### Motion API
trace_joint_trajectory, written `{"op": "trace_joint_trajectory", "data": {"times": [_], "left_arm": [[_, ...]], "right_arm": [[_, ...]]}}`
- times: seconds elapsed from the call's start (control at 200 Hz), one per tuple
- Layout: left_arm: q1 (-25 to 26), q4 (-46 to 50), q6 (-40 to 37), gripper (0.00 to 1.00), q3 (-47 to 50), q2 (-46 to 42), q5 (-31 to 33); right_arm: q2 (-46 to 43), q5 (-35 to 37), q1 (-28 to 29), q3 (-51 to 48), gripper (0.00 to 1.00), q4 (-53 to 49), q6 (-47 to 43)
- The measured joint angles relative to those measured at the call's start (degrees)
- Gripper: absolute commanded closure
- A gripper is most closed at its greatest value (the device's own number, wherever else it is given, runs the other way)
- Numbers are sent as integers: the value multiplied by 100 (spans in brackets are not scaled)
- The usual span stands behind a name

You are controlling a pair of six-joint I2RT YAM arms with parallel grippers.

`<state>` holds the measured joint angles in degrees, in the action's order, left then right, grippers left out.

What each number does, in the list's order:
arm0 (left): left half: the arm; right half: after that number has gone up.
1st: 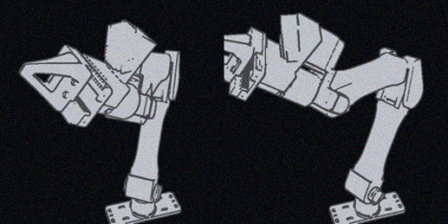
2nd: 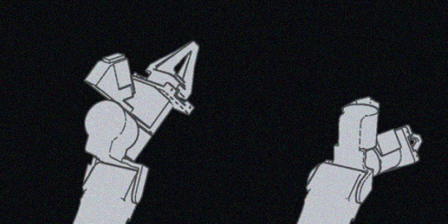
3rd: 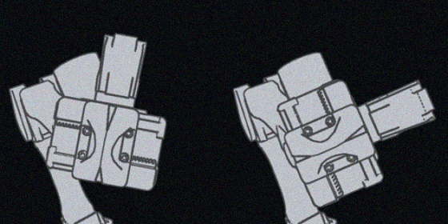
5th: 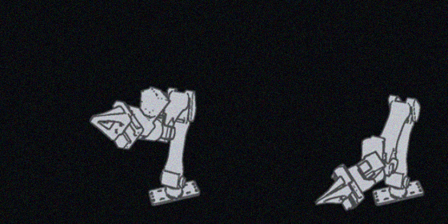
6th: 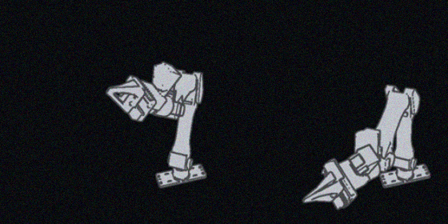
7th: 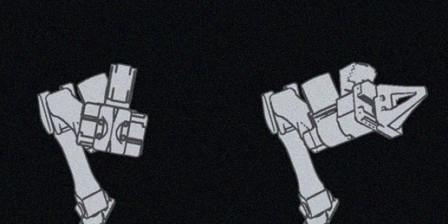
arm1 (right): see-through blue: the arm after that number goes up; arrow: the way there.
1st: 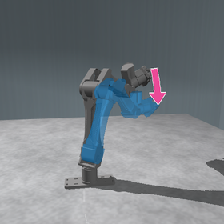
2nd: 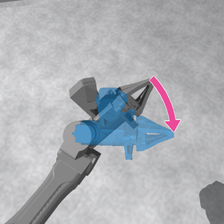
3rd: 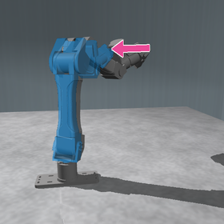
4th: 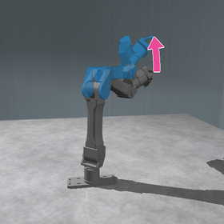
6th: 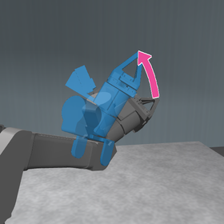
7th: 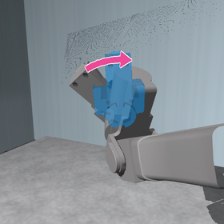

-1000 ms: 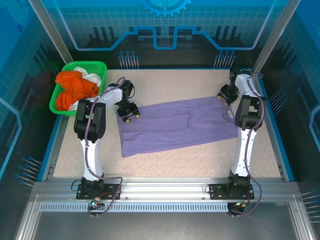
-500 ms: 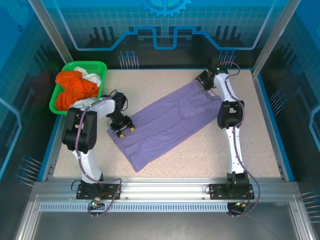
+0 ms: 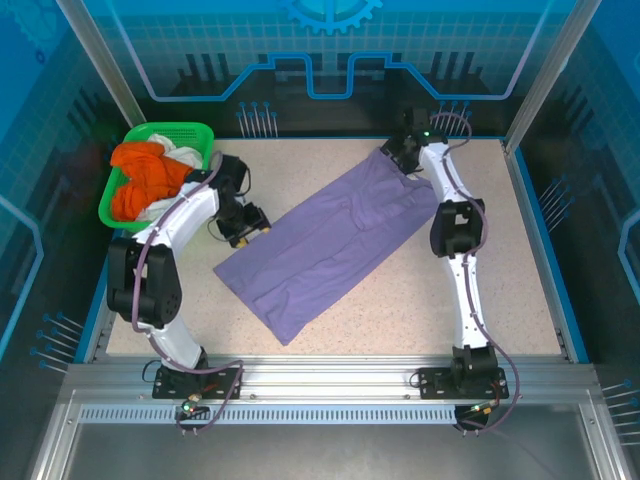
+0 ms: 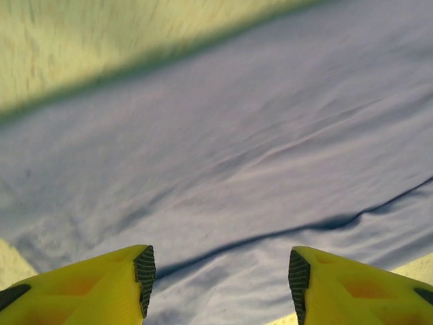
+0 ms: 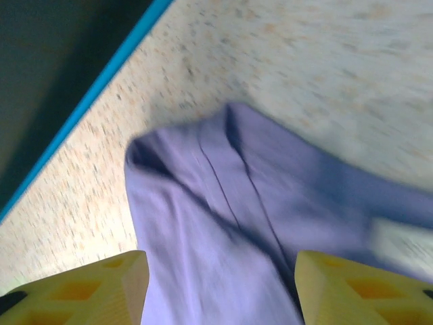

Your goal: Fold and stack the t-shirts

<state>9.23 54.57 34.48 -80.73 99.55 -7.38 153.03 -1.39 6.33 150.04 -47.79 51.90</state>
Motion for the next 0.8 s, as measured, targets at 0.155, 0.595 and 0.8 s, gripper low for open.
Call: {"op": "trace_joint_trajectory", "data": {"times": [0.155,0.595,0.8], "left_arm": [[50,-90,-302,47,-492,761,601],[164,-420,-411,46,181,1519,931],[474,-756,-186,46,1025,964,514]], "right_arm": [[-2579,492,2,-2859,36,-149,-210],[-2664,551,581,-4927,34,-304,-28],[-1858,643,804,-3646,35,-577,-37]]}}
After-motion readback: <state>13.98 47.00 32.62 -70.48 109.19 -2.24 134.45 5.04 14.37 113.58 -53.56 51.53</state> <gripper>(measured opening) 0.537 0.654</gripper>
